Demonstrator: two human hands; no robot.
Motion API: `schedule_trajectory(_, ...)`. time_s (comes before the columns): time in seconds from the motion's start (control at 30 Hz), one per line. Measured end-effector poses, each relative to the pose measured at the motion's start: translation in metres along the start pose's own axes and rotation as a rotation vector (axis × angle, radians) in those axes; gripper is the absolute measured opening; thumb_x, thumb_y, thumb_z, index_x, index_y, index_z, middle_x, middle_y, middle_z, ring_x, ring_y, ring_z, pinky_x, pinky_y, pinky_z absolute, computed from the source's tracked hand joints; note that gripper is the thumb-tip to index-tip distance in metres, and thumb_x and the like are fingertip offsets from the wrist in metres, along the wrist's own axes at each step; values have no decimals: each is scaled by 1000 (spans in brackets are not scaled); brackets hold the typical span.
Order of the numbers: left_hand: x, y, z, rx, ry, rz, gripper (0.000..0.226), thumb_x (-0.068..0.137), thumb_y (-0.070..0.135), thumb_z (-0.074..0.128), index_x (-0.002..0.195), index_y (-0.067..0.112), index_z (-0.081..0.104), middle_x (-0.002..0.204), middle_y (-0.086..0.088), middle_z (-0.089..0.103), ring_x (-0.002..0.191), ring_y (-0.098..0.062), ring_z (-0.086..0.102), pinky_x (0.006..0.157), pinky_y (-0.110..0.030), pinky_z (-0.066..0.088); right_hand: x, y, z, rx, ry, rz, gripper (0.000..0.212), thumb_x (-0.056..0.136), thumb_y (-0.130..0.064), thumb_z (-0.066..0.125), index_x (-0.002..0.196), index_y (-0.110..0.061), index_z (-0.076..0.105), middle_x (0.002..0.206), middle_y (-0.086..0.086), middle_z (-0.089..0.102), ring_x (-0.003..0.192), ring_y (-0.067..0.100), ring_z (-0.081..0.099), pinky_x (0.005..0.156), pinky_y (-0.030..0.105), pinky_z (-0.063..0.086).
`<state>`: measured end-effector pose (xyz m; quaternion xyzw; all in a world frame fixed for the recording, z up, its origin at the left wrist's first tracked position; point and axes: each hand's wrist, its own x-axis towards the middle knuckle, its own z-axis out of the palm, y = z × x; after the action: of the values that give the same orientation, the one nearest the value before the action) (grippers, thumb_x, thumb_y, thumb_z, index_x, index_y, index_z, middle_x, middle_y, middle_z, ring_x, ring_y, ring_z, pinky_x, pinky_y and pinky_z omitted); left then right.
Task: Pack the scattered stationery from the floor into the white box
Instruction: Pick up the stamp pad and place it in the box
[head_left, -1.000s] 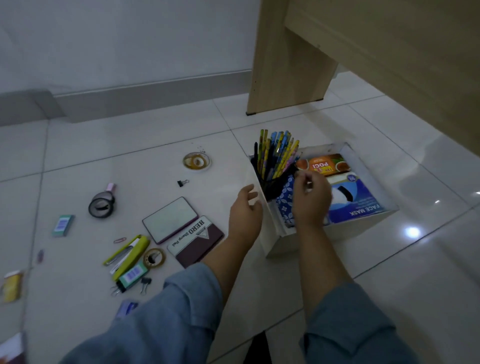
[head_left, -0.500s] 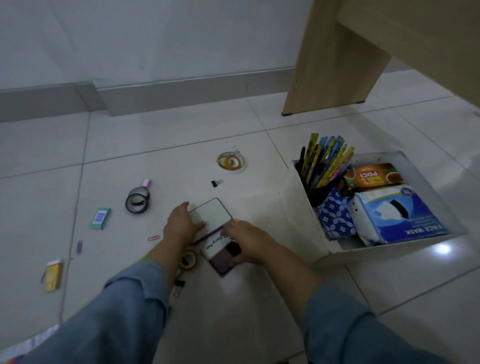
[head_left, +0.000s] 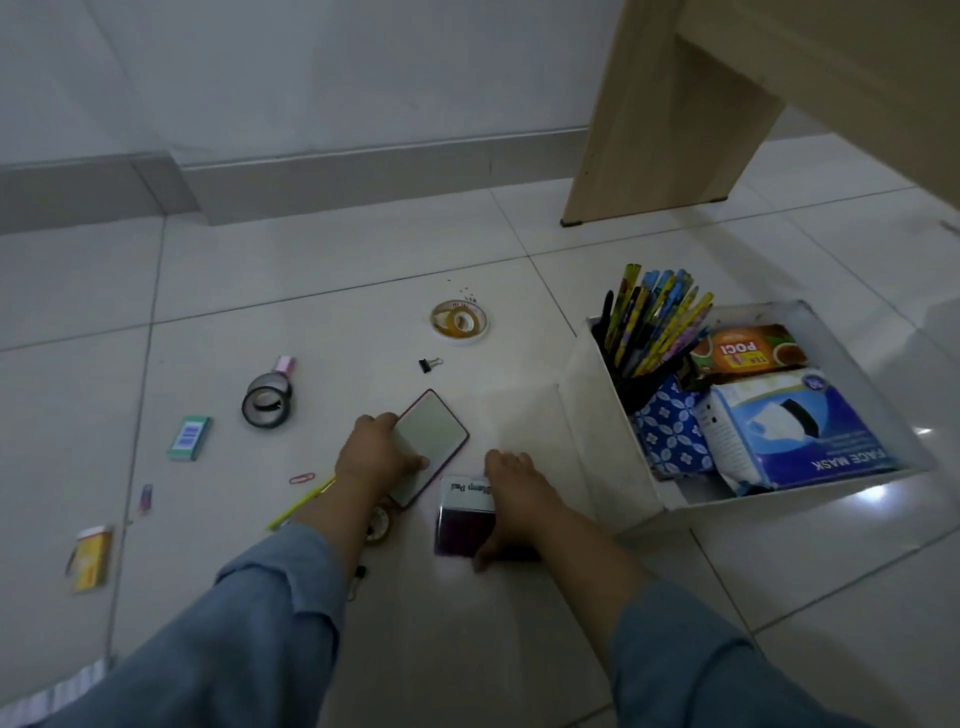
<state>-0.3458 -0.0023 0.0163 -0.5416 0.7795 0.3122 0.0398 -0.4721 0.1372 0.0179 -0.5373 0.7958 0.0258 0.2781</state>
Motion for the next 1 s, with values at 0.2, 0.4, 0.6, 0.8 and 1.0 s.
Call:
schedule_trajectory(0.2, -12, 6, -10, -715, 93, -117, 31, 92, 17, 53, 118, 0, 52, 120, -24, 58, 107, -36, 57, 91, -43, 48, 0, 4, -24, 863, 182, 185, 58, 69, -30, 82, 107, -9, 45, 101, 3, 57, 89, 20, 56, 72, 29, 46)
schedule_trajectory(0.4, -26, 27, -14, -1194, -114, -140, 25, 94, 13, 41, 118, 22, 43, 102, -4, 58, 86, -20, 57, 71, -34, 52, 8, -7, -56, 1343, 275, 222, 43, 83, -22, 68, 120, -8, 53, 114, 12, 66, 100, 27, 66, 88, 40, 55)
schedule_trajectory(0.6, -30, 36, -18, -1330, -243, -306, 30, 93, 38, 41, 120, 30, 54, 100, -1, 56, 66, -13, 50, 60, -23, 38, 1, -10, -64, 1660, 132, 170, 32, 87, -21, 63, 117, -10, 59, 96, 10, 67, 83, 23, 63, 72, 32, 51)
schedule_trajectory(0.8, -43, 58, -18, -1333, -435, 9, 45, 100, 34, 30, 122, 6, 57, 108, -21, 66, 96, -35, 64, 81, -41, 52, 0, -20, -58, 1767, 53, 92, 35, 92, -27, 57, 122, -8, 57, 105, 13, 66, 91, 26, 63, 73, 36, 57)
schedule_trajectory(1.0, -42, 66, -23, -1120, -213, 123, 50, 98, 37, 39, 146, 24, 28, 150, -13, 35, 133, -29, 43, 109, -49, 37, -6, -18, -68, 1856, -67, 83, 40, 92, -30, 55, 124, -6, 58, 102, 12, 69, 89, 23, 67, 67, 32, 60)
